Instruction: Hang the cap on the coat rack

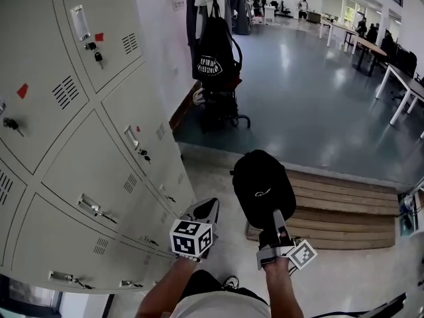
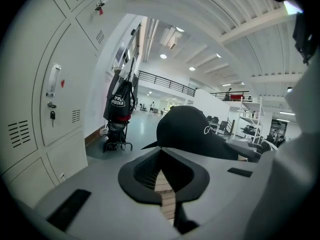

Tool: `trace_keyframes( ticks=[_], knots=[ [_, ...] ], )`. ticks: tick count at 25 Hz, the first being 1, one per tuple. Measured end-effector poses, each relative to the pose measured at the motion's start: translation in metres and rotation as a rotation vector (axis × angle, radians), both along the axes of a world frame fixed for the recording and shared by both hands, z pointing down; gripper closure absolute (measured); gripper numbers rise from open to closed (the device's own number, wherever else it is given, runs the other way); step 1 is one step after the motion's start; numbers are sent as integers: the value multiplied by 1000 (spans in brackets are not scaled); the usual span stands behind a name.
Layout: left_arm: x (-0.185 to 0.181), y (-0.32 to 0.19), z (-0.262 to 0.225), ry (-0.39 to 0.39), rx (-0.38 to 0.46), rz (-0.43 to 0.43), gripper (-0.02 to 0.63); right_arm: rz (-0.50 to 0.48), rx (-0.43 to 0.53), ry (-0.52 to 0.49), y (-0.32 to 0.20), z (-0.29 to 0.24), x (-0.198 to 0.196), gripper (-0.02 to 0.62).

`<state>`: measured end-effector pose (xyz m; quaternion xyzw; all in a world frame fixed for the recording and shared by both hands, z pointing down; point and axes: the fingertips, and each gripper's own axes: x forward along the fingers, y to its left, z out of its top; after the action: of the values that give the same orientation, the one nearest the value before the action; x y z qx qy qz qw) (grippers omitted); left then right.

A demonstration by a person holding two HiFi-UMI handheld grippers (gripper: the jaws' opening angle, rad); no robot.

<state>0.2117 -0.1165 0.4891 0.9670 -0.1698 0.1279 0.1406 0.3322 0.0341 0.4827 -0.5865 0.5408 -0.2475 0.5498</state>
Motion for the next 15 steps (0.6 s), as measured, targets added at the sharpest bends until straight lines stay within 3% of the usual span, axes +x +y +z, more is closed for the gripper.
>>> trace_keyframes(
  ticks=[8, 15],
  knots=[
    [33, -25, -1, 20, 7, 7, 603, 14, 2, -30, -23, 8, 30, 575],
    [74, -79, 8, 37, -11, 28, 603, 40, -5, -23, -71, 13, 62, 577]
  ],
)
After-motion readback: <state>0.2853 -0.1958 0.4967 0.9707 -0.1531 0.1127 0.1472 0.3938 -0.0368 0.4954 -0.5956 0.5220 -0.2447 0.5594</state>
